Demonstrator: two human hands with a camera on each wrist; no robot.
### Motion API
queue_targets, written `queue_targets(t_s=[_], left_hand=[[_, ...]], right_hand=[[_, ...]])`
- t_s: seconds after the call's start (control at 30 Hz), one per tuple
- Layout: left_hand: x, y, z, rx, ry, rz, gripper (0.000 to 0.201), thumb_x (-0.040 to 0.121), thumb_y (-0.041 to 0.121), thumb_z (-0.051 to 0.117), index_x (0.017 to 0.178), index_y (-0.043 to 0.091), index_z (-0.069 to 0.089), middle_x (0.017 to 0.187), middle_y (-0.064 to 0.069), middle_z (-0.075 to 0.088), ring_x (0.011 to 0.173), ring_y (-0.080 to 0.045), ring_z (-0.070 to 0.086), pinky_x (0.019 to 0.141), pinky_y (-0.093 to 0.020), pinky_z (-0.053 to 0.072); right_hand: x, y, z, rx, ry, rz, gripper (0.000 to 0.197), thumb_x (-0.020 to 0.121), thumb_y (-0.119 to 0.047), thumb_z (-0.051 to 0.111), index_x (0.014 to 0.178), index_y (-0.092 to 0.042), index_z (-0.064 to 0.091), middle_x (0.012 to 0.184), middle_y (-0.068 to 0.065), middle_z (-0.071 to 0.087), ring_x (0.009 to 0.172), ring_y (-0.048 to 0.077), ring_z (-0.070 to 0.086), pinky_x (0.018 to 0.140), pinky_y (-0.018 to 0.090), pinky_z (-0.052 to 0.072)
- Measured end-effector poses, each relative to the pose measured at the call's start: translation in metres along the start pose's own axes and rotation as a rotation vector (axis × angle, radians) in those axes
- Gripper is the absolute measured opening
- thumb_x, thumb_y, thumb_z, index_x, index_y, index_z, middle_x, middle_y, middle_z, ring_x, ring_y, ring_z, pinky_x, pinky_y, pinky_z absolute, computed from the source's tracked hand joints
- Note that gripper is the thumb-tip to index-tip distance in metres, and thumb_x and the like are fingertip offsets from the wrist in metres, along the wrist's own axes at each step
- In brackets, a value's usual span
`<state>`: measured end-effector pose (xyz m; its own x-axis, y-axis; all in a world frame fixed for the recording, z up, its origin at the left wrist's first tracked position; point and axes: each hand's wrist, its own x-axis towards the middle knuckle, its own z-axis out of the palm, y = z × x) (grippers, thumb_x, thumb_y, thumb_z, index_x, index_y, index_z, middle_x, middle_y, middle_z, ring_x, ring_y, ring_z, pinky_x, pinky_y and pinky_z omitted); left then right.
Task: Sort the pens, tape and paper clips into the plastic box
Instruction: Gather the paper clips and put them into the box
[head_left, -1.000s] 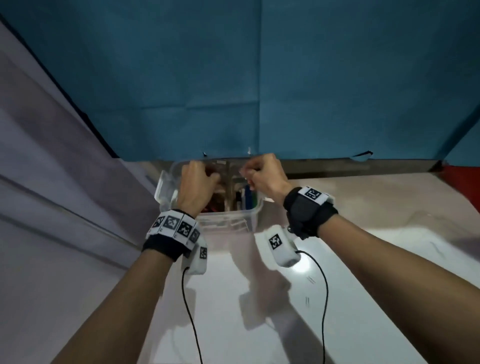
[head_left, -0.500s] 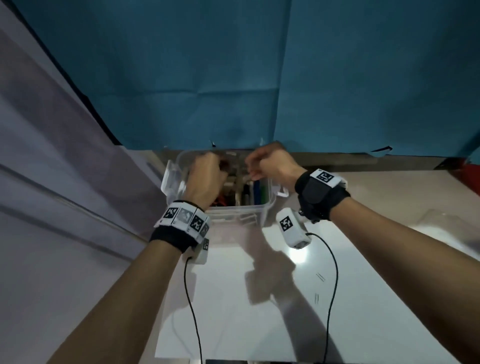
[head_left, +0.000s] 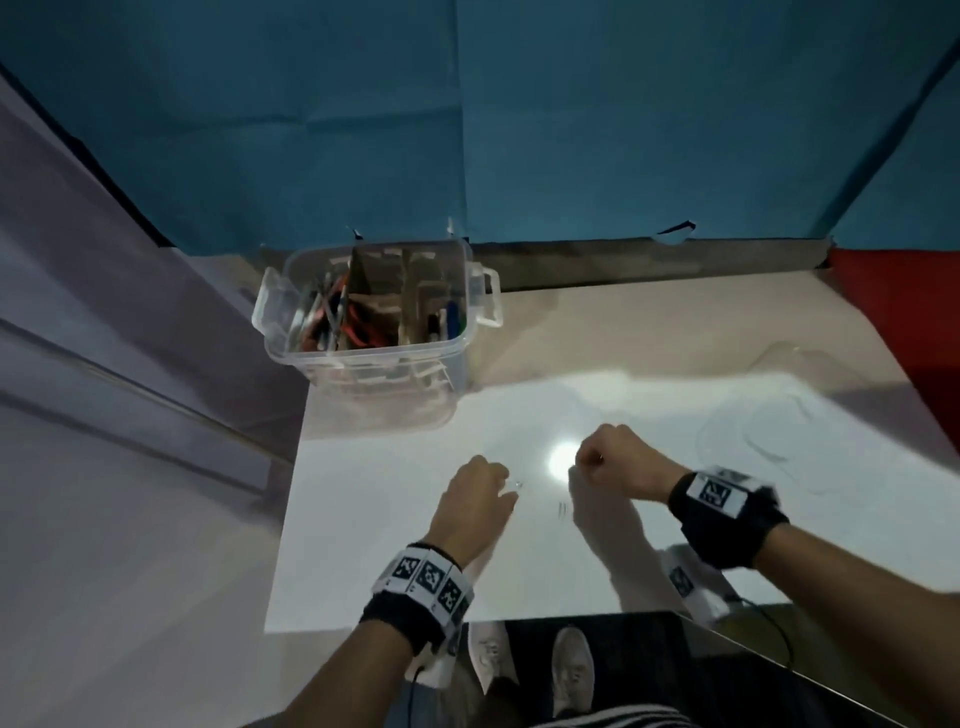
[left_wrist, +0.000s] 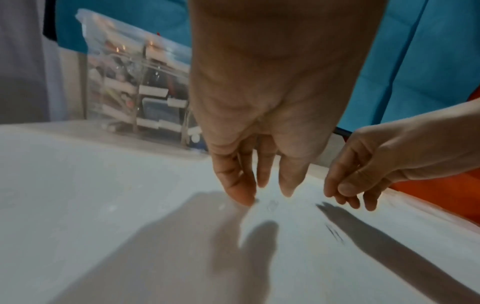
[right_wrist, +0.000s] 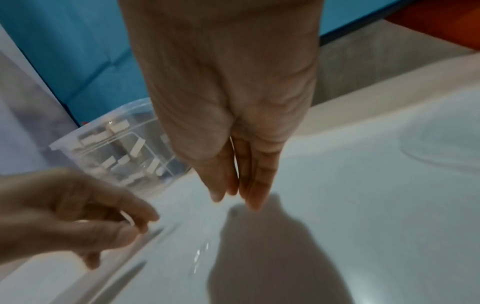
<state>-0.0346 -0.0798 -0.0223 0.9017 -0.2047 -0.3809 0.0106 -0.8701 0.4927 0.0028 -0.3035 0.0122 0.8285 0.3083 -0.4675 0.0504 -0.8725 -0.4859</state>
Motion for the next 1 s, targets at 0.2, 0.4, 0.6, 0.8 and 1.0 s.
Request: queue_targets(t_s=[0.2,0.4,0.6,0.8,1.0], left_hand=[[-0.025,0.020,0.044,0.181,0.115,0.029,0.037,0.094,0.020,0.059,0.130,0.011,0.052,0.127,-0.005,0.045,0.114,-0.026,0.046,0.082,-0.036,0.052],[-0.052,0.031,0.069,0.581,0.112,0.135,0.055,0.066,-0.001,0.068,0.121,0.000,0.062,0.124,-0.012,0.053,0.094,-0.029,0.053,0.057,-0.035,0.046],[-0.072,0.030,0.076,0.544,0.110,0.081,0.062,0.078,-0.002,0.053,0.140,-0.002,0.045,0.132,-0.013,0.048,0.102,-0.031,0.050,0.067,-0.037,0.045],[-0.074,0.023,0.076,0.587,0.093,0.099,0.065,0.074,0.002,0.058,0.138,-0.002,0.049,0.131,-0.013,0.051,0.097,-0.030,0.052,0.062,-0.035,0.043],[-0.076,0.019,0.077,0.558,0.078,0.101,0.065,0.075,0.005,0.058,0.139,-0.002,0.049,0.135,-0.014,0.050,0.102,-0.032,0.053,0.068,-0.037,0.049]], right_hand=[[-0.033,0.012,0.059,0.007,0.239,-0.143,0.012,0.089,-0.013,0.050,0.079,-0.018,0.053,0.087,-0.002,0.050,0.082,0.017,0.045,0.072,0.030,0.041],[-0.035,0.010,0.076,-0.278,0.226,-0.168,0.018,0.088,-0.016,0.047,0.101,-0.010,0.058,0.112,0.006,0.049,0.100,0.026,0.048,0.080,0.033,0.046],[-0.049,0.009,0.087,-0.185,0.212,-0.185,0.026,0.096,-0.030,0.052,0.111,-0.009,0.057,0.121,0.007,0.047,0.111,0.026,0.045,0.092,0.035,0.044],[-0.066,0.003,0.112,-0.358,0.246,-0.200,0.066,0.092,-0.040,0.050,0.142,0.001,0.036,0.138,0.018,0.045,0.121,0.035,0.047,0.090,0.043,0.050],[-0.068,-0.004,0.130,-0.419,0.232,-0.120,0.065,0.093,-0.040,0.046,0.133,0.010,0.048,0.137,0.024,0.048,0.119,0.038,0.048,0.088,0.046,0.053]])
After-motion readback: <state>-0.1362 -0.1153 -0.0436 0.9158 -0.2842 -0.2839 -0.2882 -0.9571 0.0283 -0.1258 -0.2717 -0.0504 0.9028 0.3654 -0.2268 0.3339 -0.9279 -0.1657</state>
